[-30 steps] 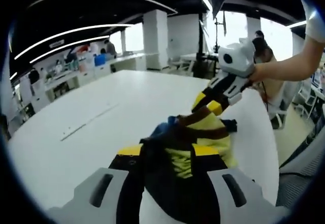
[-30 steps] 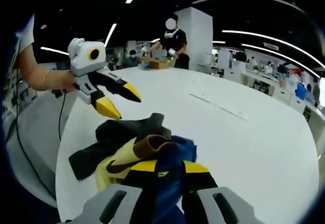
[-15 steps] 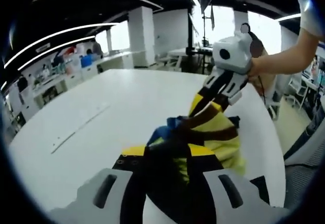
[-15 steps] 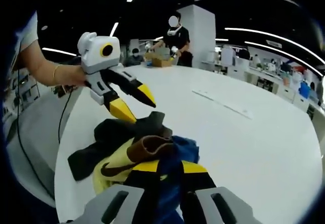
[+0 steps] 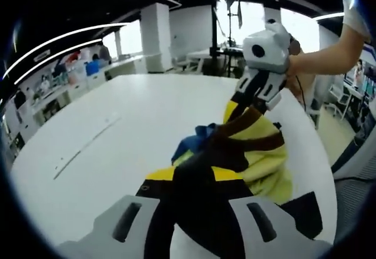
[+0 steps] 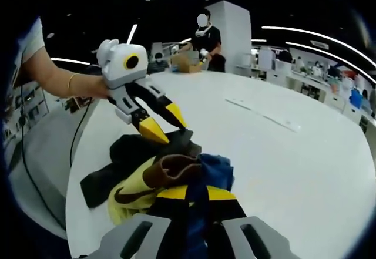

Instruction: Fold the garment on the visible template until the final outline fits inside the template.

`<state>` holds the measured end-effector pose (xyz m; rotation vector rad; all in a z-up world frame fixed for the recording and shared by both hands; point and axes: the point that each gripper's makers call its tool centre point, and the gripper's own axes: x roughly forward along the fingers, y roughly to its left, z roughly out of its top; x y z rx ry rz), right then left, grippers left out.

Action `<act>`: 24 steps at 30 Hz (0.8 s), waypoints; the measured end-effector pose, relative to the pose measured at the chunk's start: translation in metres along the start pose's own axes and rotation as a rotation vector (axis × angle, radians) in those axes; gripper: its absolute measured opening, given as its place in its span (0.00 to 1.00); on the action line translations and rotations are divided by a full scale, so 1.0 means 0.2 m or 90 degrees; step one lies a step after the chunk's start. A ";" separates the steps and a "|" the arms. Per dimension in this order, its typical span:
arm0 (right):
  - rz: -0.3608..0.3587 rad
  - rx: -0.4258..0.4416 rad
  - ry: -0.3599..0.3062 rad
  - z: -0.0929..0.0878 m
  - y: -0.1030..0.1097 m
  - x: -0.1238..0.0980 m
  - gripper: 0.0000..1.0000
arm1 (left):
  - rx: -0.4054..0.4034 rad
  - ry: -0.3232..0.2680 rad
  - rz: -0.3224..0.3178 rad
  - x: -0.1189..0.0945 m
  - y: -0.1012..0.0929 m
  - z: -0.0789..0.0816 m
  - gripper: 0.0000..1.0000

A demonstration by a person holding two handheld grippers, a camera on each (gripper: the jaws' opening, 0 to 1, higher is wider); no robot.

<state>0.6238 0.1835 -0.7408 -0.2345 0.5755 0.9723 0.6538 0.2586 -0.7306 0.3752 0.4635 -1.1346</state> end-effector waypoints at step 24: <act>-0.017 0.044 -0.007 0.02 -0.01 -0.02 0.00 | -0.036 -0.014 0.031 -0.06 -0.02 -0.01 0.00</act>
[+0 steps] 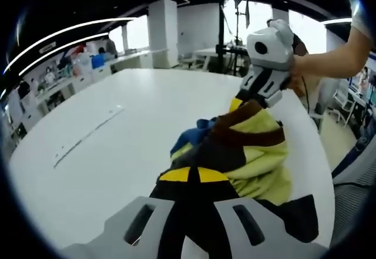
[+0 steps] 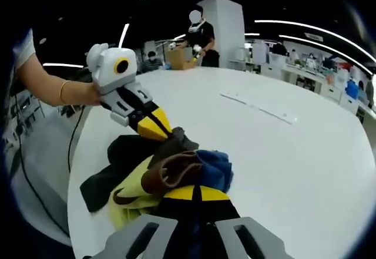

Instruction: Fold the garment on the visible template until the final outline fits inside the template.

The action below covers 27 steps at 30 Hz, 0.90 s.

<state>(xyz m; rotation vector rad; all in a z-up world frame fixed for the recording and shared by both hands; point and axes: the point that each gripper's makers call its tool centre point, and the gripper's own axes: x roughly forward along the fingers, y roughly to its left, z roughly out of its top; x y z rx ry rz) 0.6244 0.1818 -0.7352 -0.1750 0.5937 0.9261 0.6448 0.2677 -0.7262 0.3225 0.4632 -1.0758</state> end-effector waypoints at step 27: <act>-0.096 0.069 -0.145 0.29 -0.22 -0.24 0.00 | -0.121 -0.186 0.243 -0.48 0.37 0.28 0.00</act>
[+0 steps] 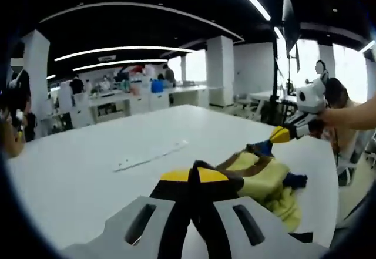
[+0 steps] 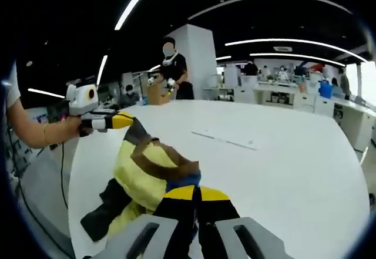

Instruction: Fold the garment on the visible template until the final outline fits inside the template.

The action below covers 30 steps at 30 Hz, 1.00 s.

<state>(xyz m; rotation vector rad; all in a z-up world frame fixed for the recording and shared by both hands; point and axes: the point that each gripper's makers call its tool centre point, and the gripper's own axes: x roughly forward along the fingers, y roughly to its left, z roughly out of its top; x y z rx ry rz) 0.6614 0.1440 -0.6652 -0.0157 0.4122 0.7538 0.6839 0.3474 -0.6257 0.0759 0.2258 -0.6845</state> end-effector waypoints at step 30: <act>-0.346 0.060 -0.020 0.07 -0.61 0.39 0.00 | -0.043 0.050 0.155 0.48 0.38 -0.22 0.00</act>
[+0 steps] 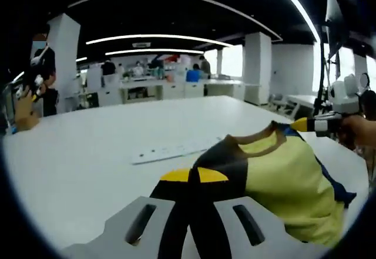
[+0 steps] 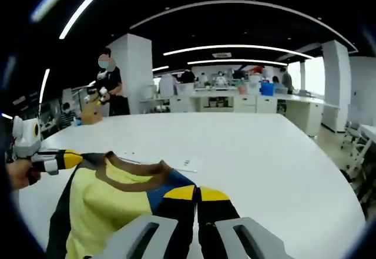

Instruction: Fold the garment on the visible template until the final outline fits inside the template.

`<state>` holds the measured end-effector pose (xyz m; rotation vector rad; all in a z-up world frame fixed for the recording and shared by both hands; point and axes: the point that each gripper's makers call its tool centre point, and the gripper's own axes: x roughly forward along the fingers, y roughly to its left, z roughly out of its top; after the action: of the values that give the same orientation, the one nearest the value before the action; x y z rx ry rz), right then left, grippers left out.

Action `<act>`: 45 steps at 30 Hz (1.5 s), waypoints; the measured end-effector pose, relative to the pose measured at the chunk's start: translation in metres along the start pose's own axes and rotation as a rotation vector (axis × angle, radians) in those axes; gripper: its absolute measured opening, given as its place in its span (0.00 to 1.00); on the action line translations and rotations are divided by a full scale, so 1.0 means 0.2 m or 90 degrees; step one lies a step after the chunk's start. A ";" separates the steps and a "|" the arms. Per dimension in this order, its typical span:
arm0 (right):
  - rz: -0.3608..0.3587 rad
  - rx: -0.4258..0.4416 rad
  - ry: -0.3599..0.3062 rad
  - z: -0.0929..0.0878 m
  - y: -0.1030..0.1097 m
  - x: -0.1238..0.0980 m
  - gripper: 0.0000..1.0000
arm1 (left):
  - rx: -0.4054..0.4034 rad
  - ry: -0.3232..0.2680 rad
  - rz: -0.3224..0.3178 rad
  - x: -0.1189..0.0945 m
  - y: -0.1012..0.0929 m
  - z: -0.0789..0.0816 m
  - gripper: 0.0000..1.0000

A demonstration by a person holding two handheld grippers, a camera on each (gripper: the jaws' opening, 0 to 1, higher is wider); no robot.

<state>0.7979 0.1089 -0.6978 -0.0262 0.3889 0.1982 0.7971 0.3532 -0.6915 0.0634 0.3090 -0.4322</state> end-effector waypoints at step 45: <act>0.156 0.094 0.109 -0.19 0.20 -0.03 0.49 | 0.024 0.076 0.023 -0.10 0.15 -0.17 0.55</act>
<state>0.7700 0.1441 -0.7310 0.1517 0.5768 0.4104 0.7825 0.3926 -0.7168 0.1313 0.4163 -0.3984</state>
